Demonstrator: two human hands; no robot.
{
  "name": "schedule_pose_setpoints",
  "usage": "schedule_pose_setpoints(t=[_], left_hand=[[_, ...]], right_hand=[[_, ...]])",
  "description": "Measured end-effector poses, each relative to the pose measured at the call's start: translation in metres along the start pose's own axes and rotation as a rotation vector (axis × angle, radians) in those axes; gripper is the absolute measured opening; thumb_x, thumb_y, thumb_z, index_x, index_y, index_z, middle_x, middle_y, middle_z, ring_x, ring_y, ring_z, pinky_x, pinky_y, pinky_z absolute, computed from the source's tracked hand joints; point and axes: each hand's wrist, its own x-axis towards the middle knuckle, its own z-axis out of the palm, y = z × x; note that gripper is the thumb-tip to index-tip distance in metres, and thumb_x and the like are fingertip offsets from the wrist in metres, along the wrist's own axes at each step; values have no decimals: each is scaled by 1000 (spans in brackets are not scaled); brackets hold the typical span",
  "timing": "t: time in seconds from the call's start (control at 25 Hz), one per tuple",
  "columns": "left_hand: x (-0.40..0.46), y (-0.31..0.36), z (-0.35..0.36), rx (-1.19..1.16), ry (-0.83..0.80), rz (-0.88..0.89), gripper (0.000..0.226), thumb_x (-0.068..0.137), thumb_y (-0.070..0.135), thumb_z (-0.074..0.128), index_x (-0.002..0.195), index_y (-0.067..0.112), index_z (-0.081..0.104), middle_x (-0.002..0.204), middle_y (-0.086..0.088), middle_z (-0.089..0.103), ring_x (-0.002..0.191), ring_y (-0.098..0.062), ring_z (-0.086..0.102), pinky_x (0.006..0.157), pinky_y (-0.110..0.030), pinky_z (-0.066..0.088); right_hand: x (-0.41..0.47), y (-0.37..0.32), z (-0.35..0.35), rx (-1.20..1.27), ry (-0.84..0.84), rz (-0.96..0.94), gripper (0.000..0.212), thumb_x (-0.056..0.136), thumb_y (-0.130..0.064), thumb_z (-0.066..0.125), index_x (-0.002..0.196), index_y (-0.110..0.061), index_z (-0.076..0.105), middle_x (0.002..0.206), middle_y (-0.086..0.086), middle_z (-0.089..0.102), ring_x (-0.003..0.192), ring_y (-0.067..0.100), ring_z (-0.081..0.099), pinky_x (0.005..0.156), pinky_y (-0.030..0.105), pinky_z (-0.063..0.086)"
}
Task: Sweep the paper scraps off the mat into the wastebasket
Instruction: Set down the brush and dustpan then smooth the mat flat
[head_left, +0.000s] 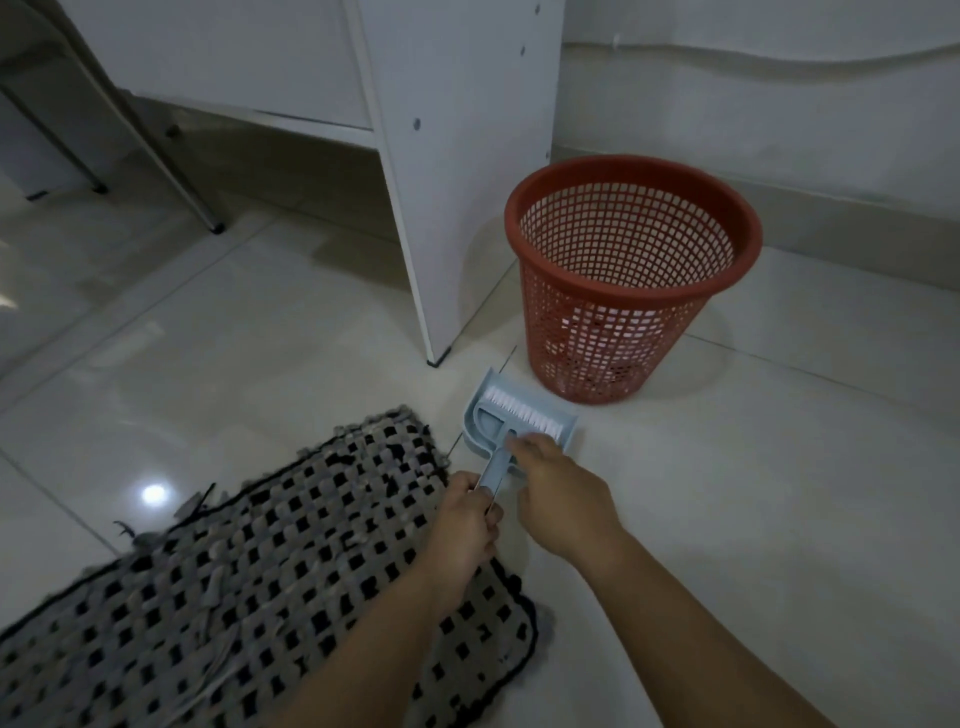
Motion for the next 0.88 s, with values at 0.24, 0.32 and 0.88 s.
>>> schedule_pose_setpoints(t=[0.24,0.32,0.88], left_hand=[[37,-17,7,-13,19,-118,30,82,-9,23,70,12,39,56,-2,37,46,-12,29,44,-23,22],[43,-19,5,-27,16,-158,28,83,-9,23,77,11,41,59,-3,38,49,-13,32,46,-25,25],[37,-23,-3,548,280,225,25,94,12,41,115,7,53,103,-6,55,93,-20,54,77,-27,42]], right_hand=[[12,18,26,6,-114,93,52,91,-17,42,140,-16,27,139,9,33,108,28,54,84,36,47],[14,20,34,-33,-120,106,53,91,-19,44,141,-16,25,139,9,32,108,28,54,82,35,48],[20,24,44,-38,237,209,42,85,-8,49,124,-24,48,124,3,48,87,26,63,63,31,48]])
